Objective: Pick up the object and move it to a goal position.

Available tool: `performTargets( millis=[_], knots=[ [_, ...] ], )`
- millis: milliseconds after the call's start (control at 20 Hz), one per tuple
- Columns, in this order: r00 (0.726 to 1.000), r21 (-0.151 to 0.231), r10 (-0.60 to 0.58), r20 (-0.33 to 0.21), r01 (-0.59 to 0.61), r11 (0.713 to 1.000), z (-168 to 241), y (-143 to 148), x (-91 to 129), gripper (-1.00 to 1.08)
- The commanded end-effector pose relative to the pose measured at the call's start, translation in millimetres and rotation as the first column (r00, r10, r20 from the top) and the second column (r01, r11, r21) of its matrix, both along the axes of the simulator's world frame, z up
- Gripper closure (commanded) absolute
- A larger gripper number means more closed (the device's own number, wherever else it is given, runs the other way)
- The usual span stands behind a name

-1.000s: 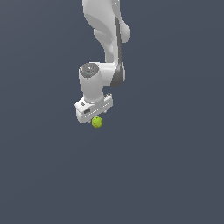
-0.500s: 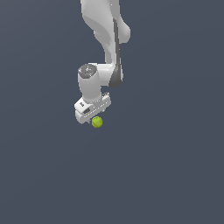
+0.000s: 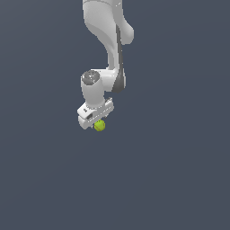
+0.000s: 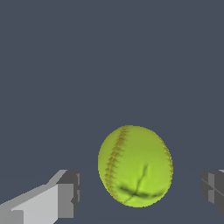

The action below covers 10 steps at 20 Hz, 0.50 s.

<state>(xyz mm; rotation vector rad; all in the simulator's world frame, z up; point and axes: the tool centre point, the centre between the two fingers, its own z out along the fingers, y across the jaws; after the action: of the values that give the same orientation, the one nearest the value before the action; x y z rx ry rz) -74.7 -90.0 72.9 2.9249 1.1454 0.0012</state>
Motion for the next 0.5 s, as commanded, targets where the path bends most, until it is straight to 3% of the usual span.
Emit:
performTargets(
  millis=[0,400,450],
  knots=[
    [1.0,0.0,0.001,-0.001,-0.001,1.0,-13,0,-1,-0.92],
    [1.0,0.0,0.003,-0.001,-0.003,1.0,-31,0,0,-0.92],
    [1.0,0.0,0.003,-0.001,-0.003,1.0,-31,0,0,1.08]
  ],
)
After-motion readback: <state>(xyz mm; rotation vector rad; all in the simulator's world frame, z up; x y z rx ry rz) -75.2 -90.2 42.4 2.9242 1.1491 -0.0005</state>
